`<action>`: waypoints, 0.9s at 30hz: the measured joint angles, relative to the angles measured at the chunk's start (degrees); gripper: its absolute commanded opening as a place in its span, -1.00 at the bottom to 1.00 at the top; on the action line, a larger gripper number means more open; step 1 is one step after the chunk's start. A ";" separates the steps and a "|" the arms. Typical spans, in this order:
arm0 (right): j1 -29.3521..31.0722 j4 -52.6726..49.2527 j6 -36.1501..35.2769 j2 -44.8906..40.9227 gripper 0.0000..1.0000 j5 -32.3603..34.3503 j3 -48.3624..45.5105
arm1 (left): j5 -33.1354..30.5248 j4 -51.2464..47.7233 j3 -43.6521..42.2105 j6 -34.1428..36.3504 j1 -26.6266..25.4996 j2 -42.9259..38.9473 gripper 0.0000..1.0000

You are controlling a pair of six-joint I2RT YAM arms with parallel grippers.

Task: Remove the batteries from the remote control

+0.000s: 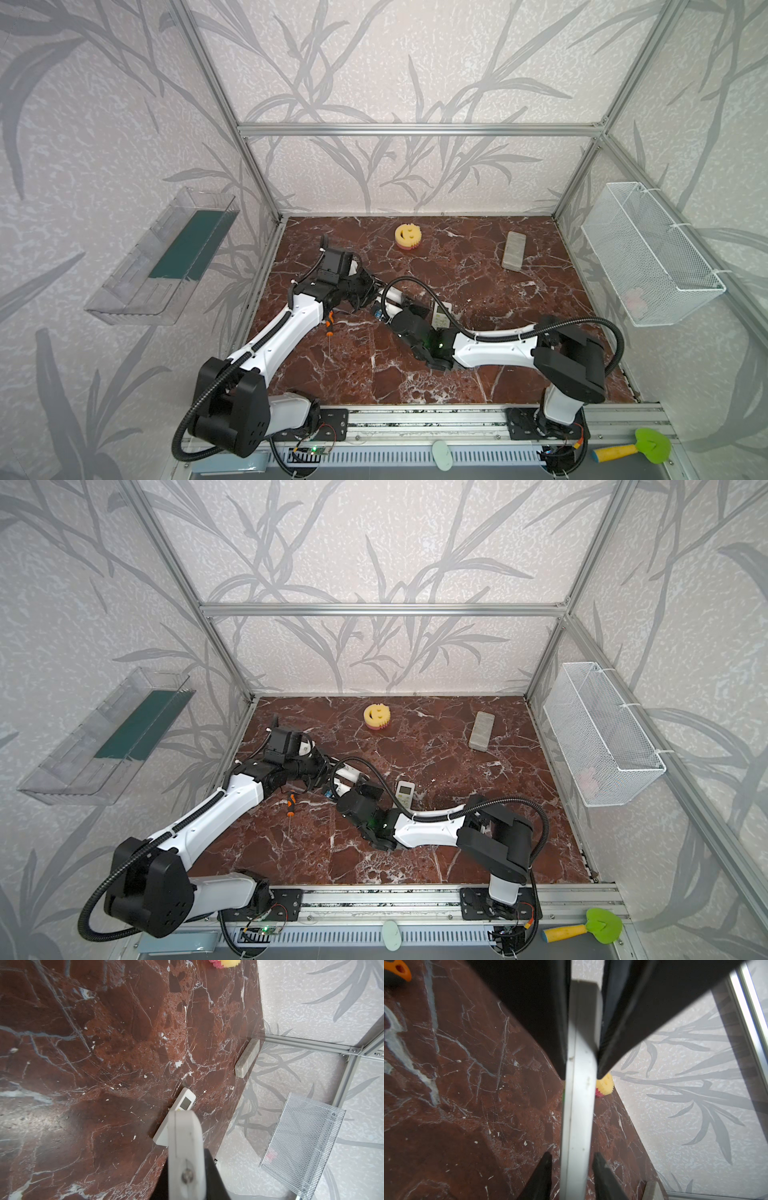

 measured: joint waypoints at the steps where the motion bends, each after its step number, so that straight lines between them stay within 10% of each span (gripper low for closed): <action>1: 0.00 0.11 -0.22 0.00 0.14 0.13 0.00 | -0.02 0.02 0.00 0.35 0.00 0.00 -0.90; 12: -0.46 -15.65 16.26 -14.84 0.50 -6.58 0.72 | -4.72 6.05 -2.71 10.60 0.61 -2.29 -1.00; 27: -22.62 -18.10 63.71 -22.23 0.48 -48.89 -0.26 | -0.92 33.81 -16.59 16.61 3.72 -9.44 -1.00</action>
